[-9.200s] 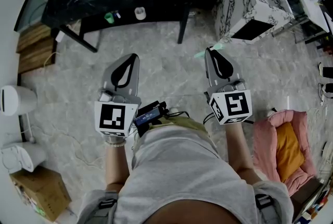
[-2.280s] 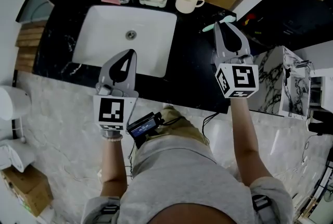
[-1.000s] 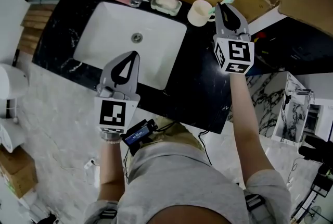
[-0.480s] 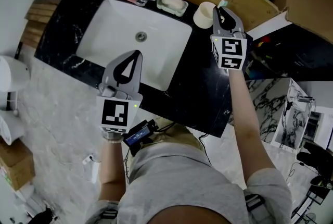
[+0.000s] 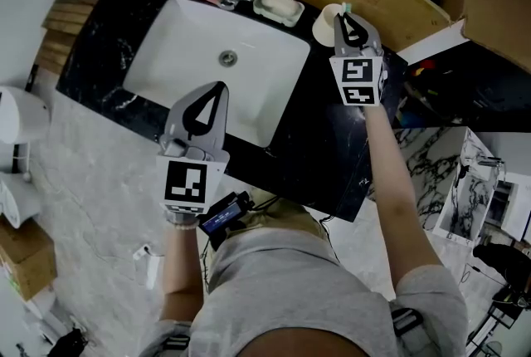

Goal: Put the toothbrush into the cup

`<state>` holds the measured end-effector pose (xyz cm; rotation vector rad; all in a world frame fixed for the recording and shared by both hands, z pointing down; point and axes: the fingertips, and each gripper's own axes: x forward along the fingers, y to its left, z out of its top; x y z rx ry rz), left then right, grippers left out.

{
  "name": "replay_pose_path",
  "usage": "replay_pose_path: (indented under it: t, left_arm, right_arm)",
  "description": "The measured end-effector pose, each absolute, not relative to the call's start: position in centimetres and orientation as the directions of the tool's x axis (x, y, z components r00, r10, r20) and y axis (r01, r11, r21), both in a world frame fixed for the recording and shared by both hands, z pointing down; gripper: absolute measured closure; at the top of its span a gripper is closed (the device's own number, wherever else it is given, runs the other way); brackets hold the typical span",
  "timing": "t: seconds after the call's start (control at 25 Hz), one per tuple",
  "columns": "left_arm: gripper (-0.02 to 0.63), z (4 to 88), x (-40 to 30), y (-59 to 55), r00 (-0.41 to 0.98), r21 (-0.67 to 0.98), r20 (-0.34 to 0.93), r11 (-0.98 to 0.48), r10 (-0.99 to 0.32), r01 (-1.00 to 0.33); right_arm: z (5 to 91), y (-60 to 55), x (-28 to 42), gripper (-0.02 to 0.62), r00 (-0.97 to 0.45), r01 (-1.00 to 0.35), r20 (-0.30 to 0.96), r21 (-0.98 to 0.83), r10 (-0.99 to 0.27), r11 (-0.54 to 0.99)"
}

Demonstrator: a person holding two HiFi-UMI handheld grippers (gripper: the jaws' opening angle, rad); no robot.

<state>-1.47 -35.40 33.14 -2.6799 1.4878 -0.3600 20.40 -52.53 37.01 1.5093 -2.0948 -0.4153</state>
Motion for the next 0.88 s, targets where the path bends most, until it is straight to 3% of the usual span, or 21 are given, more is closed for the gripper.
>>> replay_pose_path:
  t: [0.88]
  left_arm:
    - [0.595, 32.7, -2.0, -35.7, 0.499, -0.162, 0.155, -0.520, -0.853, -0.838]
  right_arm:
    - [39.1, -53.2, 18.2, 0.551, -0.298, -0.766, 0.306, 0.489, -0.904, 0.417]
